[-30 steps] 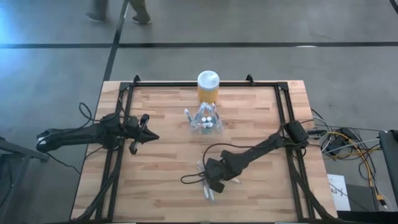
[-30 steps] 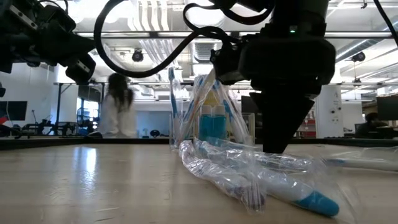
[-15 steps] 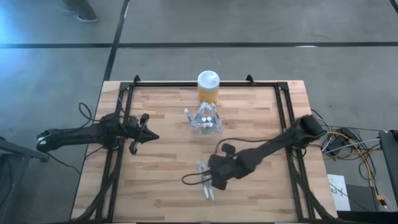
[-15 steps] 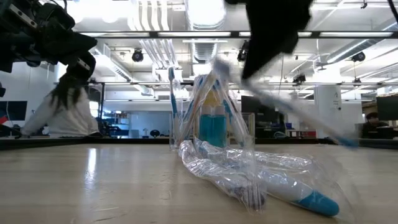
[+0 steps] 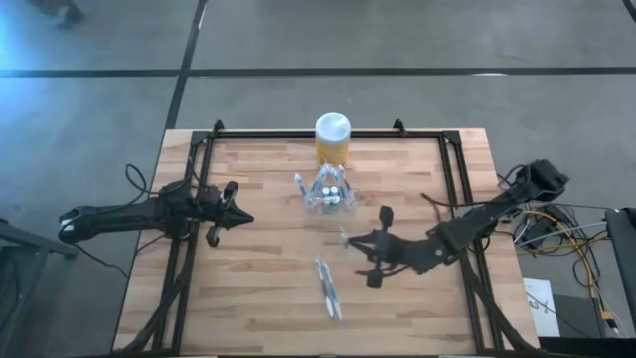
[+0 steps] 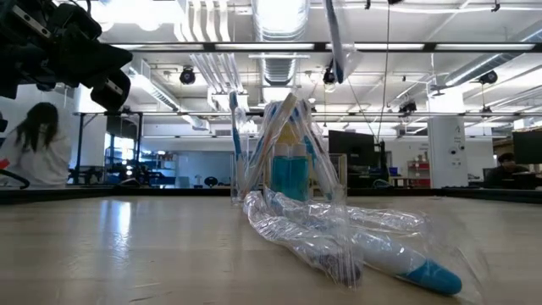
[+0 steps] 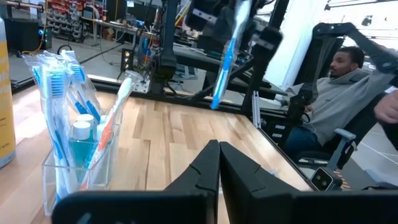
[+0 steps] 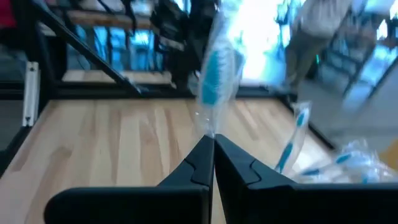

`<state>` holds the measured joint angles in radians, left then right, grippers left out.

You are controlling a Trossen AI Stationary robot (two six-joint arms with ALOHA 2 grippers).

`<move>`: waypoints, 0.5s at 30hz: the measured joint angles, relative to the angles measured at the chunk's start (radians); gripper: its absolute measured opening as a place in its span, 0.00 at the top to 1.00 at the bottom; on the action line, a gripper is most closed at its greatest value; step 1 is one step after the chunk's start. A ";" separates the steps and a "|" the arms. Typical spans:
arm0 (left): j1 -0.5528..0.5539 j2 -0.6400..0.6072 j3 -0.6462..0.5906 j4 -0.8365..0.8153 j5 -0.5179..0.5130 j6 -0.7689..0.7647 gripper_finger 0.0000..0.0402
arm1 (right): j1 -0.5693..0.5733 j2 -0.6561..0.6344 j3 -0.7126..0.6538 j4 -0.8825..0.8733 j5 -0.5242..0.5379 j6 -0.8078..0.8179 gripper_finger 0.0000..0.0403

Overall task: Pick & Place toothbrushing station
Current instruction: Put the blue toothbrush into the right of the transparent organizer

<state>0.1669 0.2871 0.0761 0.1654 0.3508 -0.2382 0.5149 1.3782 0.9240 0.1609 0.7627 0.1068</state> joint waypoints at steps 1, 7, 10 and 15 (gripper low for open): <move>0.000 0.000 0.000 0.000 0.000 0.000 0.96 | -0.005 -0.023 -0.059 0.087 -0.003 -0.046 0.98; 0.000 0.000 0.000 0.000 0.000 0.002 0.97 | -0.091 -0.150 -0.325 0.426 0.001 -0.180 0.98; 0.000 0.000 0.000 0.000 0.000 0.002 0.98 | -0.167 -0.174 -0.424 0.583 0.000 -0.187 0.98; 0.000 0.000 0.000 0.000 -0.001 0.001 0.98 | -0.299 -0.145 -0.545 0.781 0.026 -0.188 0.98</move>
<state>0.1673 0.2874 0.0761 0.1650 0.3502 -0.2375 0.2160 1.2329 0.3790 0.9415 0.7892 -0.0808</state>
